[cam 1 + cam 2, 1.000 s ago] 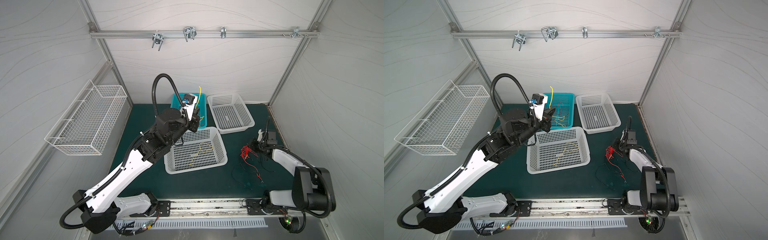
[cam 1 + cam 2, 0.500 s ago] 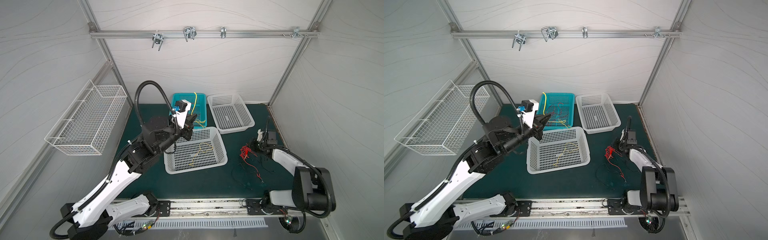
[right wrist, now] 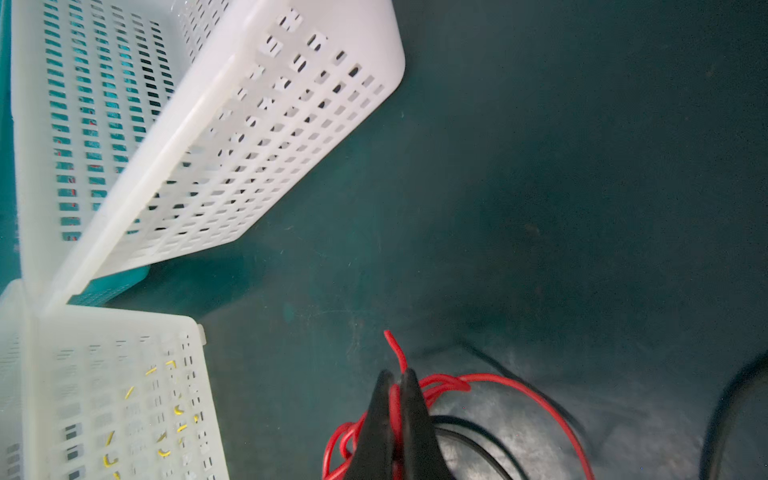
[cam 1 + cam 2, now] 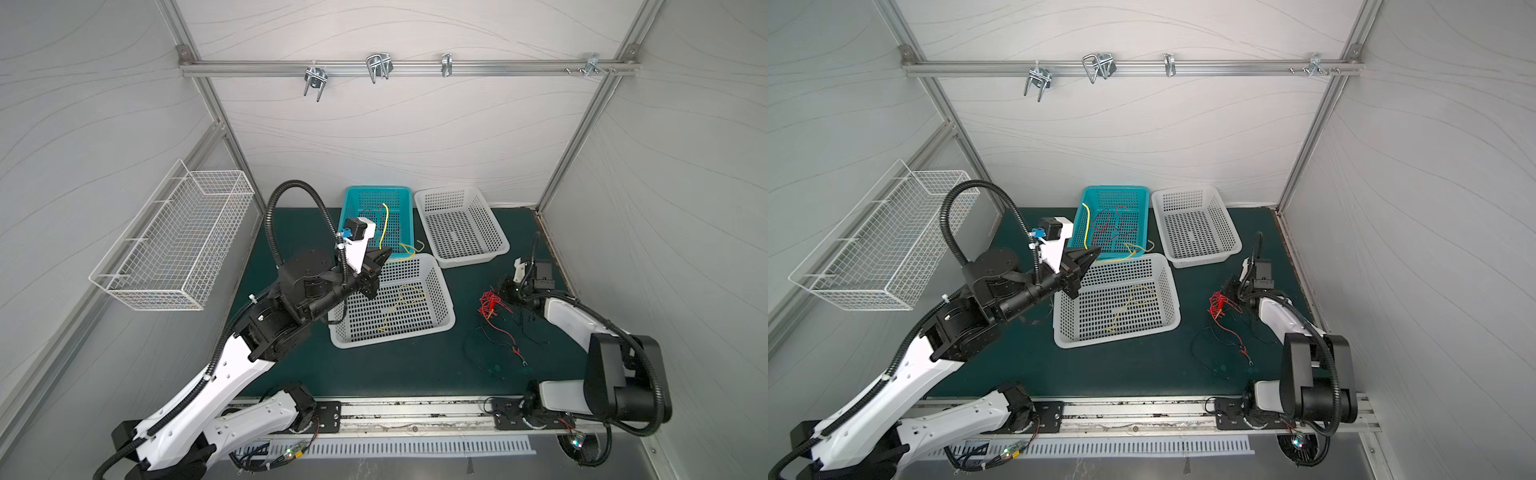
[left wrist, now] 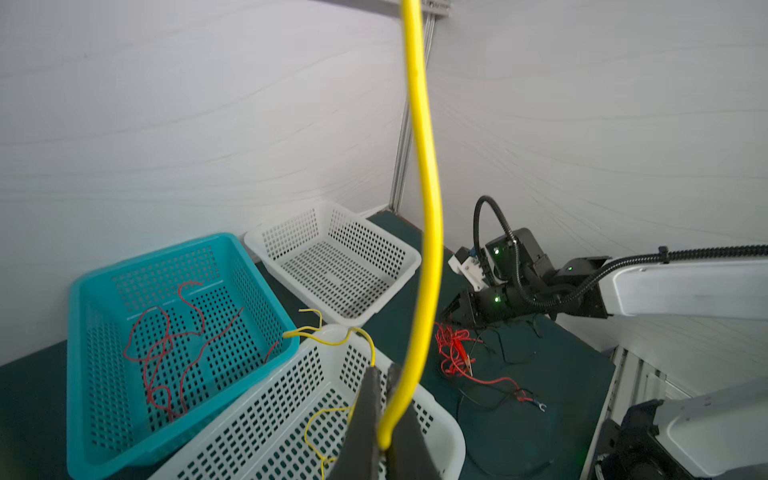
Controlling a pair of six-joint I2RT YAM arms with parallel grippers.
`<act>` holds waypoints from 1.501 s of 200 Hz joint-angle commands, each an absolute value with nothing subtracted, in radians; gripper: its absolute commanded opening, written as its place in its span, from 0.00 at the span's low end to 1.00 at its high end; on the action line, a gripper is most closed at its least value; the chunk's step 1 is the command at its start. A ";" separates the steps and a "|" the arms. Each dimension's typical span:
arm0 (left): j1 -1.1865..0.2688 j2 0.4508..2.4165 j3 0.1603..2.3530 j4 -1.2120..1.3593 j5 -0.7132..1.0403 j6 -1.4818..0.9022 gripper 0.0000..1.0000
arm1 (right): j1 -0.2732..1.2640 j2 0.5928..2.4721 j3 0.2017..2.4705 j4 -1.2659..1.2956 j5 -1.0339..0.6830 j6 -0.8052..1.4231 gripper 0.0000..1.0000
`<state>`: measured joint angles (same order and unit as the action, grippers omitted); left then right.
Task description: Untangle the cables
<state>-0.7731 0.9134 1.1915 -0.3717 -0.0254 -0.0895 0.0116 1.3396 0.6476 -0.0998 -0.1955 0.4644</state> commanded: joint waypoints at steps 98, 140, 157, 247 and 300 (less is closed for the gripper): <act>-0.769 1.279 1.272 -0.761 -0.258 -0.140 0.00 | 0.017 1.312 0.646 -0.113 -0.197 0.476 0.00; -0.770 1.304 1.234 -0.794 -0.256 -0.167 0.00 | 0.017 1.320 0.654 -0.116 -0.189 0.470 0.00; -0.768 1.295 1.212 -0.801 -0.278 -0.173 0.00 | 0.018 1.324 0.653 -0.108 -0.194 0.474 0.00; -0.754 1.614 1.192 -0.850 -0.316 -0.293 0.00 | 0.032 1.313 0.658 -0.118 -0.180 0.462 0.00; -0.754 1.707 1.223 -0.809 -0.272 -0.281 0.17 | 0.032 1.307 0.661 -0.118 -0.178 0.458 0.00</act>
